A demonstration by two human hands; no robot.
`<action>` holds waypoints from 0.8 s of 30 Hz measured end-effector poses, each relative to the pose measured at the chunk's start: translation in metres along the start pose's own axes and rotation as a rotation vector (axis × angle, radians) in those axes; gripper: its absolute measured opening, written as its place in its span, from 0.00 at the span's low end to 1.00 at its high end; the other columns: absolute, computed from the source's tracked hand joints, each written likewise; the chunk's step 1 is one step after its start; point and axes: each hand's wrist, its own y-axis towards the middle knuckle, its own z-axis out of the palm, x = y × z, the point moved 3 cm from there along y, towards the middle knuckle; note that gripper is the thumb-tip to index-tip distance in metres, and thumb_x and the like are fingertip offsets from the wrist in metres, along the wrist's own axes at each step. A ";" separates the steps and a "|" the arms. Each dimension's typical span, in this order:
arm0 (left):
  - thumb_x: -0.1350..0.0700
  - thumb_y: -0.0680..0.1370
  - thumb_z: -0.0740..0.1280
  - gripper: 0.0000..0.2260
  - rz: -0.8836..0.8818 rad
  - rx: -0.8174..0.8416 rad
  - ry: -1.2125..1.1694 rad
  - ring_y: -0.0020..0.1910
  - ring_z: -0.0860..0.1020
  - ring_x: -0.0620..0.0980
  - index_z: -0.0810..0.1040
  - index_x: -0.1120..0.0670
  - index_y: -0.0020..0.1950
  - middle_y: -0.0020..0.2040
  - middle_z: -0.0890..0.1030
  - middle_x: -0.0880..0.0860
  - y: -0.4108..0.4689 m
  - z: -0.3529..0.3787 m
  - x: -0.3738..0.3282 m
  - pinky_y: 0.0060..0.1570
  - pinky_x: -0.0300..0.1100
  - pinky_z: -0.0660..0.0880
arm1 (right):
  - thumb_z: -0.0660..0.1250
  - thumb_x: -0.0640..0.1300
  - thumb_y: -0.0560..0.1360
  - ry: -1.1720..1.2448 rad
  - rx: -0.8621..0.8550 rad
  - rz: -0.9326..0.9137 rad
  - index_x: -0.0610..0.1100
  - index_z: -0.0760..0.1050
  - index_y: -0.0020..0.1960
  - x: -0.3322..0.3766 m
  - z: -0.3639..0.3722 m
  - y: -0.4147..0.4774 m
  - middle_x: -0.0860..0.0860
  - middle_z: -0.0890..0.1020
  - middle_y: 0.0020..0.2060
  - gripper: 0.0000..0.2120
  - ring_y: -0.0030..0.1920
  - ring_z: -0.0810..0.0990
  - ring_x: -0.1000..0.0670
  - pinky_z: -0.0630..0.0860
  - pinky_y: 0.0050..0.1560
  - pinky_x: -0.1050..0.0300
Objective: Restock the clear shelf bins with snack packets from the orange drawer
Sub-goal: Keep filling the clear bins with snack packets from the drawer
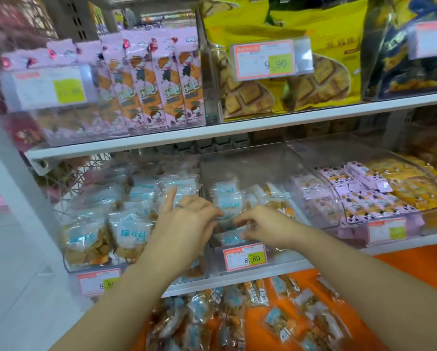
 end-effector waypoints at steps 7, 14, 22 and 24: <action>0.55 0.63 0.80 0.11 0.111 0.036 0.100 0.55 0.81 0.52 0.84 0.47 0.42 0.42 0.83 0.44 -0.007 0.011 0.000 0.65 0.66 0.64 | 0.64 0.40 0.78 -0.030 -0.060 0.114 0.46 0.77 0.62 -0.043 -0.031 0.005 0.51 0.79 0.60 0.14 0.58 0.77 0.53 0.71 0.58 0.62; 0.57 0.58 0.83 0.15 0.161 0.158 0.189 0.53 0.82 0.51 0.84 0.47 0.39 0.38 0.83 0.45 0.001 0.019 -0.007 0.64 0.67 0.60 | 0.69 0.46 0.74 -0.259 0.180 0.191 0.46 0.73 0.65 -0.068 -0.022 0.005 0.50 0.77 0.60 0.20 0.58 0.75 0.49 0.73 0.59 0.54; 0.58 0.71 0.71 0.05 0.137 0.439 0.450 0.53 0.80 0.49 0.79 0.47 0.41 0.34 0.80 0.46 0.018 0.037 -0.010 0.63 0.59 0.20 | 0.71 0.42 0.71 -0.276 0.189 0.134 0.51 0.74 0.41 -0.066 -0.020 0.011 0.57 0.72 0.36 0.07 0.37 0.71 0.57 0.65 0.34 0.65; 0.59 0.74 0.67 0.05 0.149 0.488 0.514 0.47 0.79 0.50 0.77 0.49 0.41 0.34 0.78 0.47 0.023 0.040 -0.014 0.62 0.58 0.19 | 0.70 0.40 0.70 -0.273 0.195 0.122 0.49 0.75 0.39 -0.065 -0.025 0.008 0.57 0.73 0.34 0.06 0.34 0.69 0.60 0.64 0.32 0.66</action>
